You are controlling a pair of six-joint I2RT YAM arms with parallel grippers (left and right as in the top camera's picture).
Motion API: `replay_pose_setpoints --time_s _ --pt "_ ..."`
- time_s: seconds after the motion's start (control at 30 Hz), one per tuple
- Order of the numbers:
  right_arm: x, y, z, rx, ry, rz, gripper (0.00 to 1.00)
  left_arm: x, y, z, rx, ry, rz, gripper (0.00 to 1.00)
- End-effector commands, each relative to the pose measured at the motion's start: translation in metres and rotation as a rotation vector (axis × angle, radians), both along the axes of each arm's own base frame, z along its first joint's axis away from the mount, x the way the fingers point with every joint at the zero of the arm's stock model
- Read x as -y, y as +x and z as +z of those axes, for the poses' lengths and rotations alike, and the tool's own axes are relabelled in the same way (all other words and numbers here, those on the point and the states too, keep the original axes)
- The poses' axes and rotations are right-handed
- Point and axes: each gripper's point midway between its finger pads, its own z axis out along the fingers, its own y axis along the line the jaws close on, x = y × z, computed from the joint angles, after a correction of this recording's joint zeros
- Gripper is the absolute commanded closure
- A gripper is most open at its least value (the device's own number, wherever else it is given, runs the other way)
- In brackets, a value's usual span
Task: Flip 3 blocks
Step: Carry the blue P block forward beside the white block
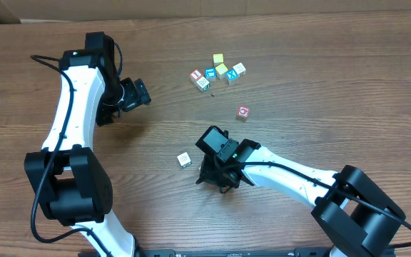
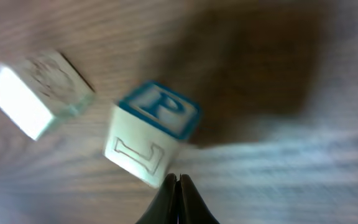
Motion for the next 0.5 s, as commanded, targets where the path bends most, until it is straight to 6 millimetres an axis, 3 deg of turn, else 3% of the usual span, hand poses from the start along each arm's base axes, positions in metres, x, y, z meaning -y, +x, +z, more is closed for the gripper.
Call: replay_pose_setpoints --time_s 0.0,0.3,0.47 --pt "0.008 0.016 -0.005 0.082 -0.053 -0.056 0.96 0.001 0.005 0.012 0.04 0.014 -0.018 0.0" --pt "0.0 0.044 0.005 0.228 -0.033 -0.056 0.95 0.001 0.005 0.012 0.04 0.014 -0.018 0.0" --pt "-0.005 0.054 0.01 0.302 -0.027 0.014 0.82 0.001 0.005 0.012 0.04 0.014 -0.018 0.0"
